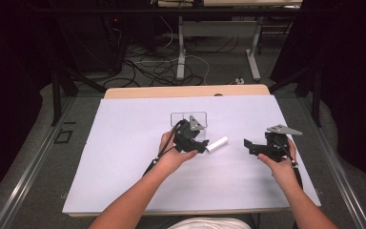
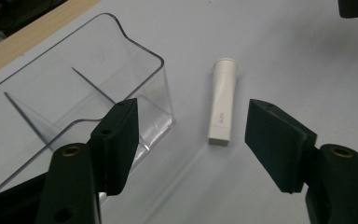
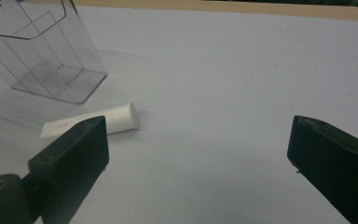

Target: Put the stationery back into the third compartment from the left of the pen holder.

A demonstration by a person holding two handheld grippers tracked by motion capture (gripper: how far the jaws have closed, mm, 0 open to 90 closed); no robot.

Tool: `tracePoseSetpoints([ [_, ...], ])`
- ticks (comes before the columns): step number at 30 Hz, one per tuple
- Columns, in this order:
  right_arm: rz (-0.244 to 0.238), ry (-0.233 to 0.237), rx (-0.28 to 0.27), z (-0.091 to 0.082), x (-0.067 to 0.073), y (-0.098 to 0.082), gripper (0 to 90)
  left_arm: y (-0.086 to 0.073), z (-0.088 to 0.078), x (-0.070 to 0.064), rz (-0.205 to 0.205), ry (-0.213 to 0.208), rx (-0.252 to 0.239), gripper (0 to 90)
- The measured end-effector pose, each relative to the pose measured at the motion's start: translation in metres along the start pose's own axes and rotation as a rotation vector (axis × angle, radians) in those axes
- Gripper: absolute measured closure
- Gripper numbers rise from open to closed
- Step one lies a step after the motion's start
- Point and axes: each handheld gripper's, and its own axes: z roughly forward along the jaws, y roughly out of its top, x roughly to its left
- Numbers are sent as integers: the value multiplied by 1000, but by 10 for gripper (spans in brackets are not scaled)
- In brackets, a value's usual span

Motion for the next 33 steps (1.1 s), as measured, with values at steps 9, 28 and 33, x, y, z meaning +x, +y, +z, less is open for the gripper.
tracePoseSetpoints([
  [9, 6, 10, 14, 2, 1, -2, 65, -4, 23, -2, -13, -101, 16, 441],
  [28, 7, 14, 12, 3, 1, -2, 66, -14, 58, 1, -62, -143, 15, 527],
  [33, 5, 17, 16, 4, 2, -3, 66, -17, 67, -1, -55, -158, 30, 557],
])
